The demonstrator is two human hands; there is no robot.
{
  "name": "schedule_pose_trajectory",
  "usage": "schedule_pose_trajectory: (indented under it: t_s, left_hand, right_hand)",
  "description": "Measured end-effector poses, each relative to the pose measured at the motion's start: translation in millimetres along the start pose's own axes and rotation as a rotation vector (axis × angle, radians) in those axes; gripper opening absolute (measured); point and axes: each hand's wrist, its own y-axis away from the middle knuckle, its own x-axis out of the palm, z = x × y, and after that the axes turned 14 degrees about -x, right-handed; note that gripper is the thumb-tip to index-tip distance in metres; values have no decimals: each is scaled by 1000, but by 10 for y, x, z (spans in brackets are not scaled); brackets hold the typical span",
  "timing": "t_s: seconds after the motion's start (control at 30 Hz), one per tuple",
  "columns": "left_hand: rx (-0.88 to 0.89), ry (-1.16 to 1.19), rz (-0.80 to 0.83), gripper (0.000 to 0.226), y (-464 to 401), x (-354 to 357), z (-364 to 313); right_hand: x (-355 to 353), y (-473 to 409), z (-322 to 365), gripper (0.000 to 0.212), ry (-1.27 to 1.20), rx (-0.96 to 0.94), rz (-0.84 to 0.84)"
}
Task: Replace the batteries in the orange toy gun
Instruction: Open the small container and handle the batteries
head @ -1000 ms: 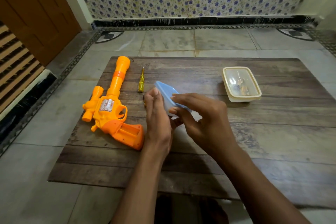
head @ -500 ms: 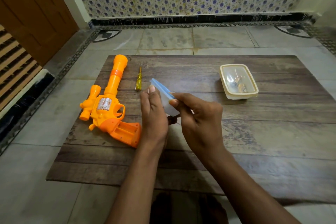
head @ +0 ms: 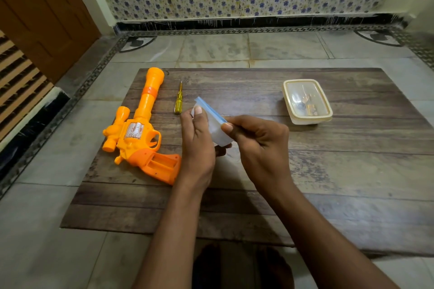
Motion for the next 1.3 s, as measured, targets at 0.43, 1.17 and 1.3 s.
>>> schedule_pose_trajectory:
  t_s: [0.43, 1.17, 1.3]
  left_hand:
    - [-8, -35, 38, 21, -28, -22, 11]
    - [-289, 374, 184, 44, -62, -89, -93]
    - [-305, 379, 206, 37, -59, -106, -104]
  right_hand:
    - [-50, -21, 23, 10, -70, 38, 21]
    - [-166, -16, -81, 35, 584, -652, 286]
    - [-140, 2, -97, 32, 569, -656, 251]
